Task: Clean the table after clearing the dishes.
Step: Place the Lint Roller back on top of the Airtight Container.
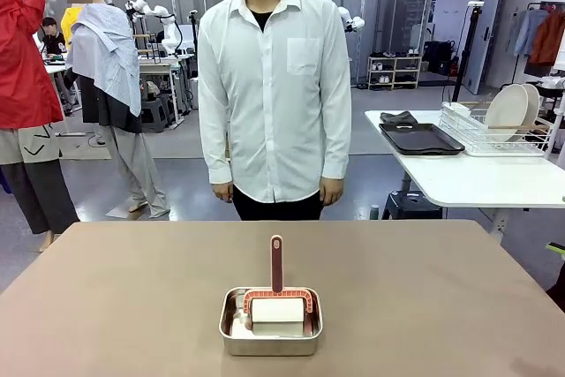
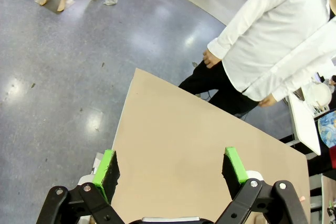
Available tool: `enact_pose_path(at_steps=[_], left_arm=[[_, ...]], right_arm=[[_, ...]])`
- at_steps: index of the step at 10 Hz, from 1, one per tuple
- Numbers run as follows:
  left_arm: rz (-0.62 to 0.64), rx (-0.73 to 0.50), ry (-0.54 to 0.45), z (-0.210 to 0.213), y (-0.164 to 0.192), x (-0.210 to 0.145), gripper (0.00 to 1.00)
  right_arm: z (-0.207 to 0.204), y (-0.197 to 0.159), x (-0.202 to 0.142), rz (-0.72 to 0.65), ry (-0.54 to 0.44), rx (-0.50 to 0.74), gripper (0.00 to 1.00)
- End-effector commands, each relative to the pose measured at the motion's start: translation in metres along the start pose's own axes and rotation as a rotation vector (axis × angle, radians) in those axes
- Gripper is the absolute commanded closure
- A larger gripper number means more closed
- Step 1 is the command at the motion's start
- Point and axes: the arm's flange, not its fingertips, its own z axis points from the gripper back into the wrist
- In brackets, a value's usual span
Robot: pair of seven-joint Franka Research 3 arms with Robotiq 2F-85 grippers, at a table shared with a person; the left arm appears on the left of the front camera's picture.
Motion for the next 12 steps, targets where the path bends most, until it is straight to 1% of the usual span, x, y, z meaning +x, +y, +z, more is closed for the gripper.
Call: enact_pose_path(at_steps=[1, 7, 8, 9, 10, 11, 12], left_arm=[[-0.002, -0.007, 0.009, 0.003, 0.000, 0.002, 0.00], [0.000, 0.000, 0.000, 0.000, 0.000, 0.000, 0.00], [0.035, -0.102, 0.113, 0.007, 0.002, 0.010, 0.00], [0.136, -0.192, 0.196, 0.012, 0.011, 0.021, 0.00], [0.200, -0.154, 0.295, 0.014, 0.025, 0.025, 0.00], [0.249, -0.158, 0.326, 0.017, 0.034, 0.028, 0.00], [0.271, -0.170, 0.338, 0.020, 0.040, 0.027, 0.00]], right_arm=[[0.004, 0.003, -0.003, 0.008, 0.007, 0.001, 0.00], [0.004, 0.003, -0.003, 0.008, 0.007, 0.001, 0.00], [0.004, 0.003, -0.003, 0.008, 0.007, 0.001, 0.00], [0.004, 0.003, -0.003, 0.008, 0.007, 0.001, 0.00], [0.004, 0.003, -0.003, 0.008, 0.007, 0.001, 0.00], [0.004, 0.003, -0.003, 0.008, 0.007, 0.001, 0.00], [0.004, 0.003, -0.003, 0.008, 0.007, 0.001, 0.00]])
